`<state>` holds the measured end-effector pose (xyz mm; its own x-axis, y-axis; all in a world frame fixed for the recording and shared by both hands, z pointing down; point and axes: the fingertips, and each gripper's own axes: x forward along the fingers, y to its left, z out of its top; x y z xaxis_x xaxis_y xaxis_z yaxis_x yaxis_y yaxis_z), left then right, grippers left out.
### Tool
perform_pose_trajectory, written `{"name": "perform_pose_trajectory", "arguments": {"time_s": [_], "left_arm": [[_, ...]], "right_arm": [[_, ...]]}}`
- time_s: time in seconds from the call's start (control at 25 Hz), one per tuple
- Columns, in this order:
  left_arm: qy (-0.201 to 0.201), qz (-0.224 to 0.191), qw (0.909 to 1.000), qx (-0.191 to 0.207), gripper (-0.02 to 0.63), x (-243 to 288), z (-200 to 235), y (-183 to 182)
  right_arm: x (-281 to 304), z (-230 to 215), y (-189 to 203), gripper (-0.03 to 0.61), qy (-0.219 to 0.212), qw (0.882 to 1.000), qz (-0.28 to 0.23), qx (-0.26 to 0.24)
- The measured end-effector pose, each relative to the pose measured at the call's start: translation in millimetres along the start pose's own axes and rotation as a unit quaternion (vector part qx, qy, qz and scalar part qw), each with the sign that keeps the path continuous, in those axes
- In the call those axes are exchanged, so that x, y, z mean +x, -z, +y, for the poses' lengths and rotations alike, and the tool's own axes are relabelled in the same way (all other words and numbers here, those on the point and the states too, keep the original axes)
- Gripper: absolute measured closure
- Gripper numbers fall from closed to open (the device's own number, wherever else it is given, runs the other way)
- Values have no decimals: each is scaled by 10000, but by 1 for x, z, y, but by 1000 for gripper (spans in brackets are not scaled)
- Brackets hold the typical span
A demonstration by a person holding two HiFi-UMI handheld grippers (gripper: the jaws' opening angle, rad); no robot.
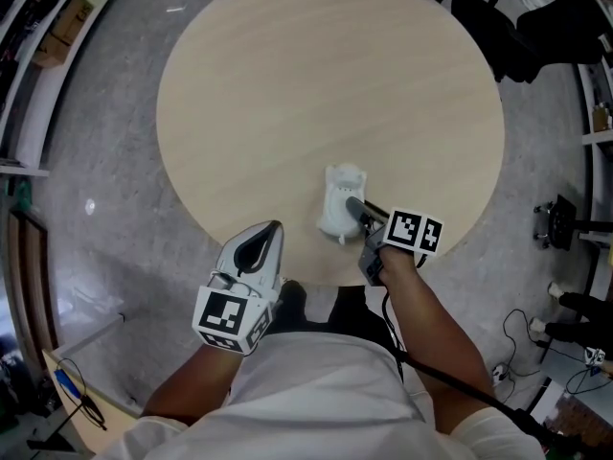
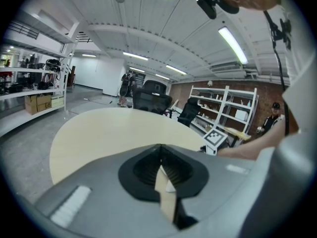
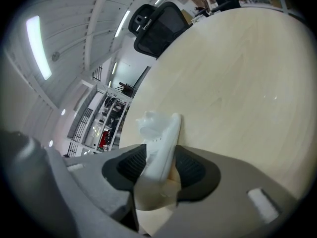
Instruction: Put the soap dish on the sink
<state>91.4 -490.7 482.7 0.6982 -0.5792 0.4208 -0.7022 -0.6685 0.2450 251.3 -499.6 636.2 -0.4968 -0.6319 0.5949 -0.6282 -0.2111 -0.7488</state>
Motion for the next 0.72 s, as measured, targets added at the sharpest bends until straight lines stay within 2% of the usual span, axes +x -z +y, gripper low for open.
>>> {"name": "perform_pose_trajectory", "arguments": {"time_s": [0.24,0.4,0.52,0.72], "left_arm": [[77,-88,9999,91,609,-7,2,-7],[184,-221,9994,178,609,-8,-1,-18],[295,-344,9986,255,609,-11,0,-27],[522,-470,9966,432,608,-22,-3,-35]], "right_arm": [[-10,1,-7,390,156,9990,-212,-372],[-34,3,-17,390,164,9975,-592,-339],[-55,22,-24,391,-4,9946,-933,-446],[-98,74,-20,575,-334,9837,-1371,-1115]]}}
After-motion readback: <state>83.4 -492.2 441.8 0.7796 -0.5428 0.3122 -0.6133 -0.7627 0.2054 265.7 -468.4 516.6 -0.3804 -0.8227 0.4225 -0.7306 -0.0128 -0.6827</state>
